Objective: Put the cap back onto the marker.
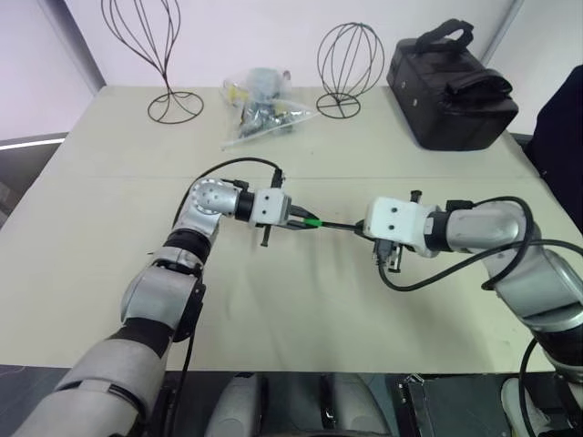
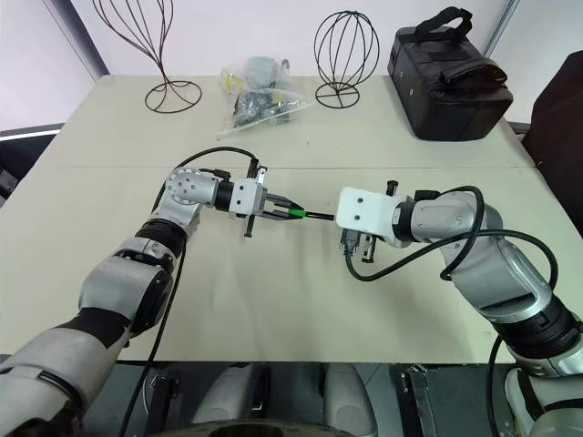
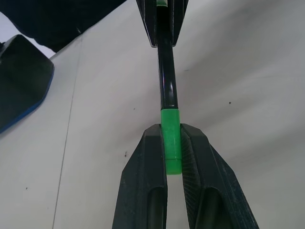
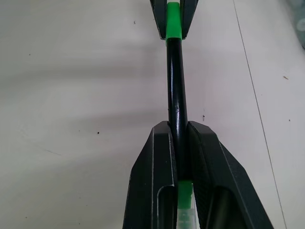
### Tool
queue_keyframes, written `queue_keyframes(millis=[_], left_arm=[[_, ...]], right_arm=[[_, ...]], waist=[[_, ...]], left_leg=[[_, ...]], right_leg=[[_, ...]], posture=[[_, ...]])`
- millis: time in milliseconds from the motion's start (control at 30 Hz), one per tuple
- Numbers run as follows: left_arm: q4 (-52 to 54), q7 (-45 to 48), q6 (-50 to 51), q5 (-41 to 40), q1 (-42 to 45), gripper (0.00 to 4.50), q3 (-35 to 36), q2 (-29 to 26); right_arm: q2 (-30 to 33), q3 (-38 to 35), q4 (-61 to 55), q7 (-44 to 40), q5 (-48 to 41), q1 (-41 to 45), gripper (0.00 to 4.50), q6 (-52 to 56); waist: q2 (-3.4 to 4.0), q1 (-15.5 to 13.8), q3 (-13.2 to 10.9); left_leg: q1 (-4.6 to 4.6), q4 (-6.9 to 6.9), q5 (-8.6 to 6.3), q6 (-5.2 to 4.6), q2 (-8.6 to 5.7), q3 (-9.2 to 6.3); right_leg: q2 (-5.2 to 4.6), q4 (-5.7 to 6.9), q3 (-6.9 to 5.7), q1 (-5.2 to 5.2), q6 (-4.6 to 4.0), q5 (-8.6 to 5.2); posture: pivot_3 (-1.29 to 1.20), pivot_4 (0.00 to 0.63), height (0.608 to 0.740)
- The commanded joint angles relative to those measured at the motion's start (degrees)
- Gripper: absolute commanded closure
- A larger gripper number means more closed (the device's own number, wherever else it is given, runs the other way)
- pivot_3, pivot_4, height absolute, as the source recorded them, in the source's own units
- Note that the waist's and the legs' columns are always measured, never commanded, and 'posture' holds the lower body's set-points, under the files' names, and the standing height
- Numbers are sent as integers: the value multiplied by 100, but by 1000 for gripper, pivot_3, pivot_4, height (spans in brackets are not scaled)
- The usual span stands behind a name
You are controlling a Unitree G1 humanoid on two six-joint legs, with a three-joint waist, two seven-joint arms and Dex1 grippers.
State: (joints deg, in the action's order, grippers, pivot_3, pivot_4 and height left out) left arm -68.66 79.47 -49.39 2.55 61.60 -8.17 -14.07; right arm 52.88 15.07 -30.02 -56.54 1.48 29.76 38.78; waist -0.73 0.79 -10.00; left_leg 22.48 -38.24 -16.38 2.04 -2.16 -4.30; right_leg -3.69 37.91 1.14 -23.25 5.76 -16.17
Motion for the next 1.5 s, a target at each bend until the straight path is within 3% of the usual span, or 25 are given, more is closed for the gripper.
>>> queue_keyframes(millis=[33, 1033, 1500], left_arm=[[87, -115, -187, 42, 277, 4500, -40, 59], [337, 11, -25, -476, 335, 4500, 250, 364], [302, 117, 6, -424, 231, 4500, 276, 220]], right_arm=[[-56, 141, -168, -108, 4, 165, 4454, -224], [-489, 112, -455, -149, -66, 403, 4454, 310], [-125, -105, -278, -246, 11, 169, 4454, 60]], waist=[[0, -2, 0], [0, -3, 0], [0, -4, 0]], left_leg=[[0, 0, 0, 0, 0, 0], [0, 0, 0, 0, 0, 0], [0, 0, 0, 0, 0, 0]], right_leg=[[0, 0, 0, 0, 0, 0], [0, 0, 0, -1, 0, 0], [-1, 1, -1, -1, 0, 0]], posture=[[0, 150, 740], [0, 150, 740], [0, 150, 740]])
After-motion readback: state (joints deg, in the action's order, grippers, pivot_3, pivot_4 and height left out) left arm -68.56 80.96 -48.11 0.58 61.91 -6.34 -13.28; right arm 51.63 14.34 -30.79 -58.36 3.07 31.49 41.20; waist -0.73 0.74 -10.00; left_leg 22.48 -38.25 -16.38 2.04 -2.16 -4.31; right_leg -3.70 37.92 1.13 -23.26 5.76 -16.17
